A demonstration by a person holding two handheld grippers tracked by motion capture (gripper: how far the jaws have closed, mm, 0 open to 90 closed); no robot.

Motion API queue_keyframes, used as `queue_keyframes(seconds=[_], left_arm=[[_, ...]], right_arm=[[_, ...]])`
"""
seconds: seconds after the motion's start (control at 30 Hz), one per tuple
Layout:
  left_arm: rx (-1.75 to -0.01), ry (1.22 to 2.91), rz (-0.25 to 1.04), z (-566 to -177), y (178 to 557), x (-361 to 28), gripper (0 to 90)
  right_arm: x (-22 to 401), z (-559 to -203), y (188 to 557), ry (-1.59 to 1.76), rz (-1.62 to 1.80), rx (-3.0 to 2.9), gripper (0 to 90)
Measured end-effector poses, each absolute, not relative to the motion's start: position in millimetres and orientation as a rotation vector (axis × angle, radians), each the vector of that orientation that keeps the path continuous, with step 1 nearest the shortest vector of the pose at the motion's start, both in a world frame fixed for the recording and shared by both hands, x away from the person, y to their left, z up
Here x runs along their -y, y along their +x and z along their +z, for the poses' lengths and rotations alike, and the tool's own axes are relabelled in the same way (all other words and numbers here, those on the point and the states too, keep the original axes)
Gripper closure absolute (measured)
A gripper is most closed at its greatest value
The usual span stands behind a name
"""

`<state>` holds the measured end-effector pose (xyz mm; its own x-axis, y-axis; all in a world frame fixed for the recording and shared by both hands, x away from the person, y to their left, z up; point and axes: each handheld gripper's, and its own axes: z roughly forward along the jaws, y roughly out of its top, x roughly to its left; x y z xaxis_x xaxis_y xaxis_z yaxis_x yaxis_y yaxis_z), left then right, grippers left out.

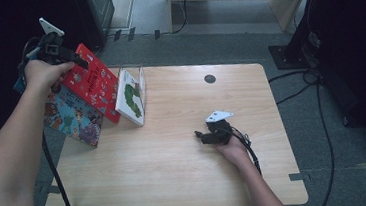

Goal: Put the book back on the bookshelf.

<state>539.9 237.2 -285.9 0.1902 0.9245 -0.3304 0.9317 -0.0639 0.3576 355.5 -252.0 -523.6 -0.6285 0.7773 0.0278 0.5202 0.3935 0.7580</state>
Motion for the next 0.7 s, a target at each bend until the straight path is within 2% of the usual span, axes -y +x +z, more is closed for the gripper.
queue_keyframes(seconds=[0.7], left_arm=[[-1.677, 1.927, 0.035, -251.8, 508.2, -263.4, 45.5]], right_arm=[[252.2, -523.7, 354.7, 1.114, 1.086, -2.333, 32.0]])
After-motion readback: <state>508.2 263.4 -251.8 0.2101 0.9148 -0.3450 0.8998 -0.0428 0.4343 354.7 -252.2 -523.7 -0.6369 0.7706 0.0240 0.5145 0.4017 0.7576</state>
